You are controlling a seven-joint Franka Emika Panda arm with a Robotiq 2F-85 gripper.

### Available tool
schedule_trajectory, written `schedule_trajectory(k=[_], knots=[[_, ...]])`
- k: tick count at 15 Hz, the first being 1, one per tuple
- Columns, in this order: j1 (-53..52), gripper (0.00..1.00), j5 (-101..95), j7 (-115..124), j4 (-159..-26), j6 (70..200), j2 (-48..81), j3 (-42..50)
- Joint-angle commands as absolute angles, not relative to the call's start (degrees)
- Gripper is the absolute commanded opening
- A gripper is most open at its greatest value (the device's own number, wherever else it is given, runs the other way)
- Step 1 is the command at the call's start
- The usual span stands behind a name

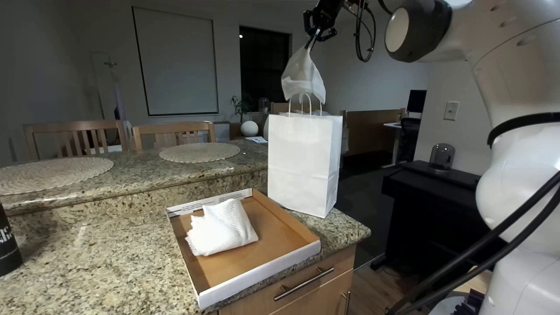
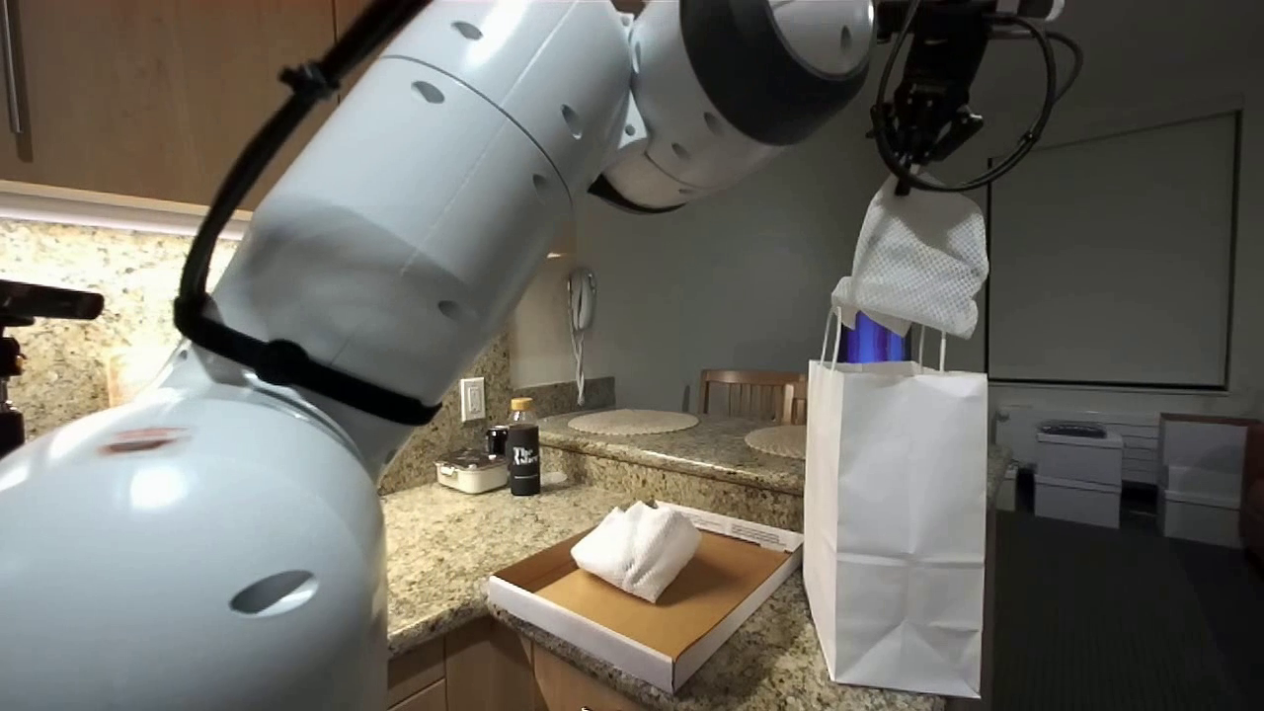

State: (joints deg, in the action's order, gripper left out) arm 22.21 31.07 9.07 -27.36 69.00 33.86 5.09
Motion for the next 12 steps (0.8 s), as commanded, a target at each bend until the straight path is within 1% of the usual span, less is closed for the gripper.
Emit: schedule_trajectory(k=[1,6,8,12], knots=[[21.75,0.08,25.69,12.74,-22.60,70.53,38.19,2.41],[17.85,0.08,15.59,10.26,-18.35,69.40,42.60,2.61],[15.30,0.08,10.20,7.58,-22.46,71.46,41.31,3.55],[12.13,0.07,2.86,2.85,-21.32,69.24,44.06,4.11]])
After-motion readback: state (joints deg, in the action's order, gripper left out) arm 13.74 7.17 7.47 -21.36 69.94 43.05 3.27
